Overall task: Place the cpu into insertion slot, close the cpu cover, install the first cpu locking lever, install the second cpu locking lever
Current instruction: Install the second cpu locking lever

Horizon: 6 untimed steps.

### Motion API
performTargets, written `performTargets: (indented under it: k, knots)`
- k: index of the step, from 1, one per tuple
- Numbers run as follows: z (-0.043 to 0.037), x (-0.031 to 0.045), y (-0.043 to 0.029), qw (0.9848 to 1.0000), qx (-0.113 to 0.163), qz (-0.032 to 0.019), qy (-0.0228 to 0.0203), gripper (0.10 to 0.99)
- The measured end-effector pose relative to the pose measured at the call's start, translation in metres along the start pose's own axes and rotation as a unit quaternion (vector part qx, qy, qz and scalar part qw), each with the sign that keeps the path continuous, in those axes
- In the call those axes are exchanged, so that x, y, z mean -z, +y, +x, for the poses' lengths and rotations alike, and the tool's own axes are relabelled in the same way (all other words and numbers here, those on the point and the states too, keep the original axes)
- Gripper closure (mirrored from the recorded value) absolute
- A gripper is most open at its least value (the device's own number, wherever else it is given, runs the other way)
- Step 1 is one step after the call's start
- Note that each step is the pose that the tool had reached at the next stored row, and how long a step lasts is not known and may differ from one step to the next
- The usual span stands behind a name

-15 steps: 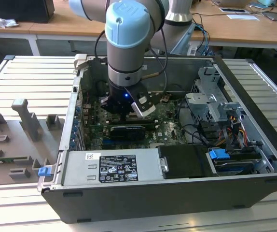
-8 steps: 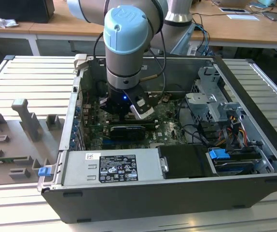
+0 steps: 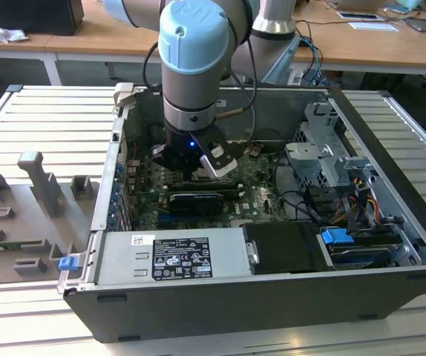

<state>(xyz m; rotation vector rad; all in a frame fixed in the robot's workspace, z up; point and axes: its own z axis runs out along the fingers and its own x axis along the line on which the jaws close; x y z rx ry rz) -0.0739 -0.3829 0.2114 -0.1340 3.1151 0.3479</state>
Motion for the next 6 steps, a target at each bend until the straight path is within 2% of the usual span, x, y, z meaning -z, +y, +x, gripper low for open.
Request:
performTargets:
  k: [6]
  knots:
    - [-0.0001,0.0033,0.0008,1.0000,0.000,-0.0002,-0.0001,0.980]
